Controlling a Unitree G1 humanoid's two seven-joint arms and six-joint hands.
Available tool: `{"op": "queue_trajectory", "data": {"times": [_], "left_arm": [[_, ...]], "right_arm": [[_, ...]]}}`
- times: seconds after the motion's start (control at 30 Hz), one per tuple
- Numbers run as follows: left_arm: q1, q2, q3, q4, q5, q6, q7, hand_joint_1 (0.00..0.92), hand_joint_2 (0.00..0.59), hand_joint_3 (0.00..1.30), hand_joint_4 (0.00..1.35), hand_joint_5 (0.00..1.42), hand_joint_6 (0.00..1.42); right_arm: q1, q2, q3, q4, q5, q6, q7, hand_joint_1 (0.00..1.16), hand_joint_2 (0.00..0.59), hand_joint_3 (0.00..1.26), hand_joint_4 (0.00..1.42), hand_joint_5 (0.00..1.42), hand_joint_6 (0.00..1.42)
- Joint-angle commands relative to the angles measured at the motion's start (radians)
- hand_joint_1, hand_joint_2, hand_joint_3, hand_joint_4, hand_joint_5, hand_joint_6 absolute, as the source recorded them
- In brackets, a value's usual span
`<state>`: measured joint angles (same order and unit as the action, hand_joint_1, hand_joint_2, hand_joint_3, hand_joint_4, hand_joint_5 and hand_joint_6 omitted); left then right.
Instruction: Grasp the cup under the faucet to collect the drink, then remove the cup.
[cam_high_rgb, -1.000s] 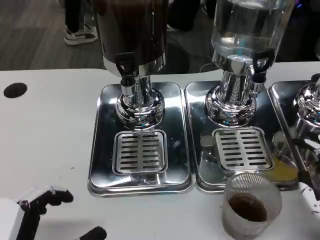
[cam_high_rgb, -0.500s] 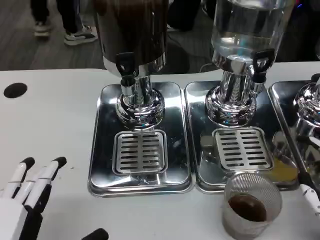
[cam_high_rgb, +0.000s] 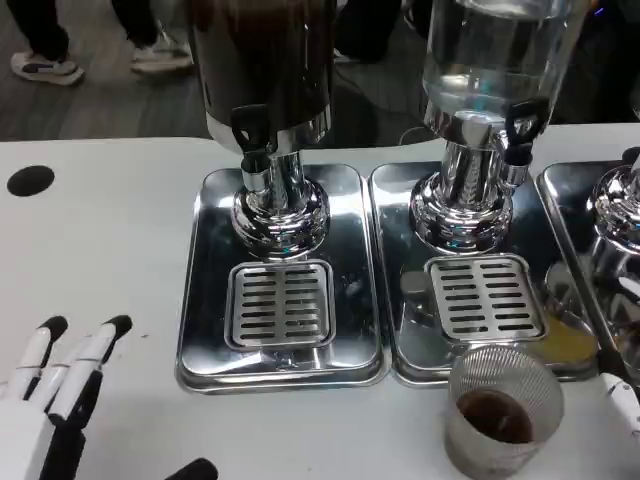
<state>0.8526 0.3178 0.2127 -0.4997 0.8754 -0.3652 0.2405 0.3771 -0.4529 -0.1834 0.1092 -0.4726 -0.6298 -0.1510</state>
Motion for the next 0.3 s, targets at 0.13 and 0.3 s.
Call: {"op": "queue_trajectory", "data": {"times": [0.13, 0.3], "left_arm": [[0.017, -0.003, 0.000, -0.016, 0.010, -0.008, 0.006, 0.000, 0.063, 0.10, 0.00, 0.03, 0.30], [0.025, -0.006, 0.000, -0.016, 0.012, -0.010, 0.010, 0.000, 0.067, 0.10, 0.00, 0.03, 0.30]], "right_arm": [[0.006, -0.011, -0.009, -0.021, 0.003, -0.017, -0.015, 0.51, 0.458, 0.19, 0.03, 0.01, 0.00], [0.006, -0.012, -0.010, -0.024, -0.006, -0.016, -0.020, 0.50, 0.492, 0.19, 0.04, 0.01, 0.00]]}}
